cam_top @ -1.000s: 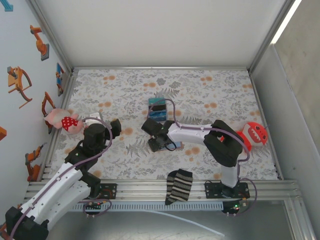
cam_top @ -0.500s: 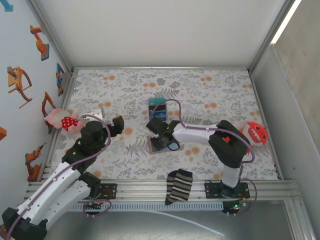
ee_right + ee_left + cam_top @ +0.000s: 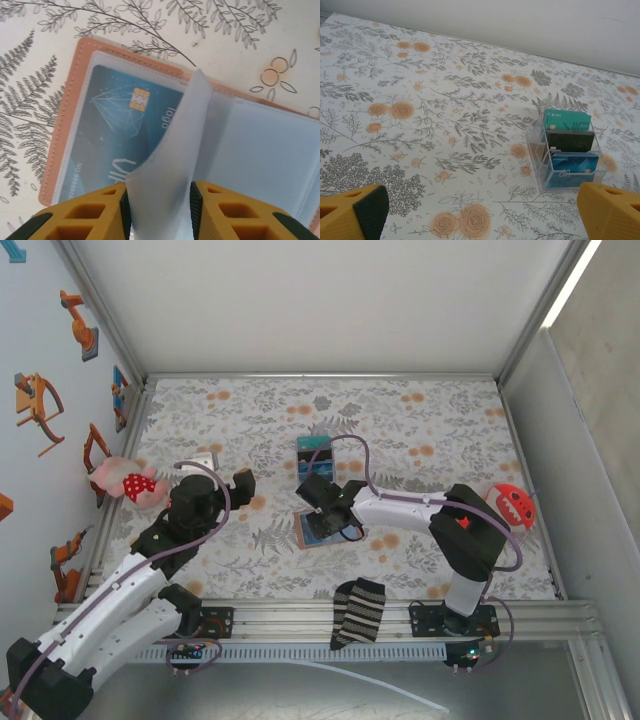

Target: Take the credit cards out of the card holder

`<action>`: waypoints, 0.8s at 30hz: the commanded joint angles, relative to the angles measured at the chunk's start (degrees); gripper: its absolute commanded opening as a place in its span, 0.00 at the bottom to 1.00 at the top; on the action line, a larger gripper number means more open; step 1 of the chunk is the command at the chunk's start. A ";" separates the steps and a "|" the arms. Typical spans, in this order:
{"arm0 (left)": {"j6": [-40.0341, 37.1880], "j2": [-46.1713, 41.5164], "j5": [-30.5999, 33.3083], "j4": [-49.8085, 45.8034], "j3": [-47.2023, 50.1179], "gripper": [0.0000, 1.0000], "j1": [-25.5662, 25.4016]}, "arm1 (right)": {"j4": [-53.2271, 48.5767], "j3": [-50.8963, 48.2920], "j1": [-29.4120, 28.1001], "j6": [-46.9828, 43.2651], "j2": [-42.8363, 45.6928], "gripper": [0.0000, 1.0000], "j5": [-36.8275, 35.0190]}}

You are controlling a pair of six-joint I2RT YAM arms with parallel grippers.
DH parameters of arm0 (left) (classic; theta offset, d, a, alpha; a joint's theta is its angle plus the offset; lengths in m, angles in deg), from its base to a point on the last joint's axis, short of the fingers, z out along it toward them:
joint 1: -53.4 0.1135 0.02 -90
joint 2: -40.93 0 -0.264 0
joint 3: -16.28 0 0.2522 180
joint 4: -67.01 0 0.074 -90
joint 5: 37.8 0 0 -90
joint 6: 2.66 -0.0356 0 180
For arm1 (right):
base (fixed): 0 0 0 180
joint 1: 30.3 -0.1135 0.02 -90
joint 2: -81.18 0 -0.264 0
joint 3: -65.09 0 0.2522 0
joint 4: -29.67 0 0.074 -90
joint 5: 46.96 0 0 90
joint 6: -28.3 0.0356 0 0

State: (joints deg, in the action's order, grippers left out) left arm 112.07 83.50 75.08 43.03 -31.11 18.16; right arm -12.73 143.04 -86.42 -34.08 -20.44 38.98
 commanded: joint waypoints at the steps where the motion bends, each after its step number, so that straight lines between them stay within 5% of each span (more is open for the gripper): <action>1: -1.00 0.36 -0.53 1.66 -2.13 0.97 -0.41 | -2.72 0.88 0.02 1.69 2.34 0.36 -3.27; 24: -1.67 8.11 0.26 -0.10 -2.73 0.97 -3.38 | 2.65 -14.77 8.35 11.31 15.32 0.35 -0.45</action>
State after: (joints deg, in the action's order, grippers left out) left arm 111.00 90.84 75.10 43.30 -33.45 15.51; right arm -12.03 130.36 -79.14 -25.97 -8.66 37.78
